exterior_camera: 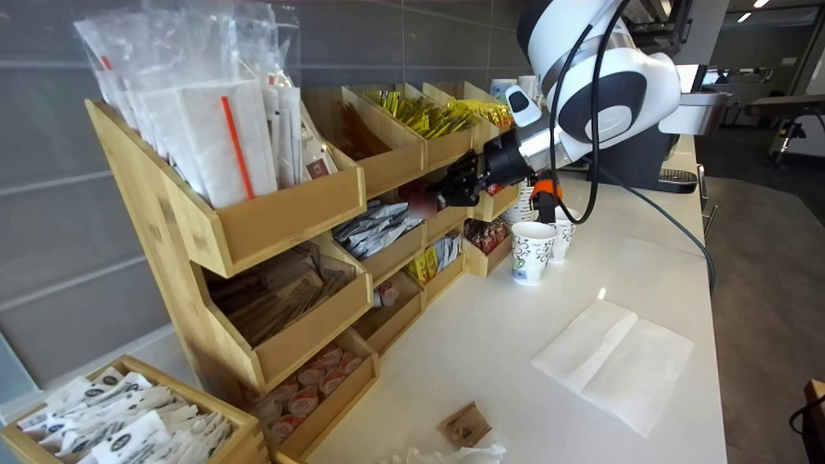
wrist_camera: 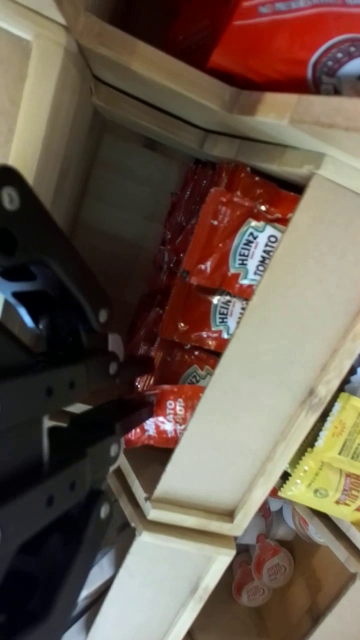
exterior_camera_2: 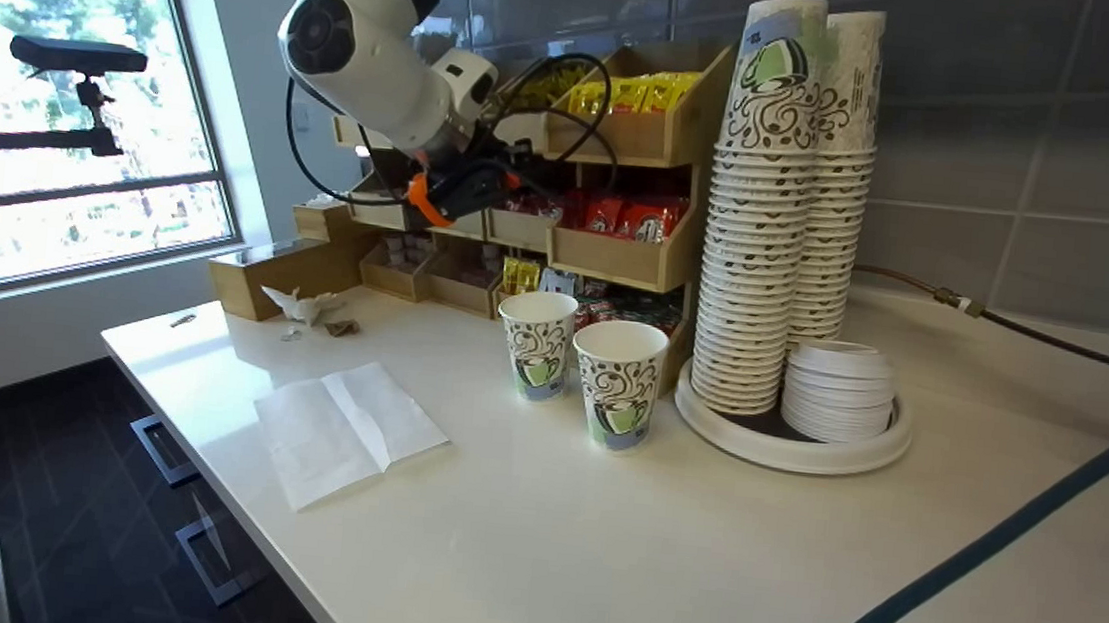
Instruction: Lift one tomato ketchup and put it on the kitchen countertop
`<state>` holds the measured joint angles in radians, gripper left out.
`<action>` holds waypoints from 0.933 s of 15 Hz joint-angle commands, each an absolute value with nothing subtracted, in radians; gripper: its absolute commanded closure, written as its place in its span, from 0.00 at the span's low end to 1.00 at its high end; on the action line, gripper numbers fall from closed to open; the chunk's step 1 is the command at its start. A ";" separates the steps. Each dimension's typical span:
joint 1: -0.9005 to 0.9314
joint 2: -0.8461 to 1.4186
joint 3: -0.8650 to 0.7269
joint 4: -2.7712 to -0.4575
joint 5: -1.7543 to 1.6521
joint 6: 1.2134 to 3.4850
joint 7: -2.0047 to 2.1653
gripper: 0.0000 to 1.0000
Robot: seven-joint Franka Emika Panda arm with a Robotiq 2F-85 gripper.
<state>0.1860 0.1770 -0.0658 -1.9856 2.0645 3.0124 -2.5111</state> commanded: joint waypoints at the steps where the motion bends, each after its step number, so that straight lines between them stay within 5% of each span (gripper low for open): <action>1: 0.192 0.200 -0.079 -1.949 2.123 2.998 -2.590 1.00; 14: 0.180 0.081 -0.068 -2.103 1.932 2.946 -2.544 1.00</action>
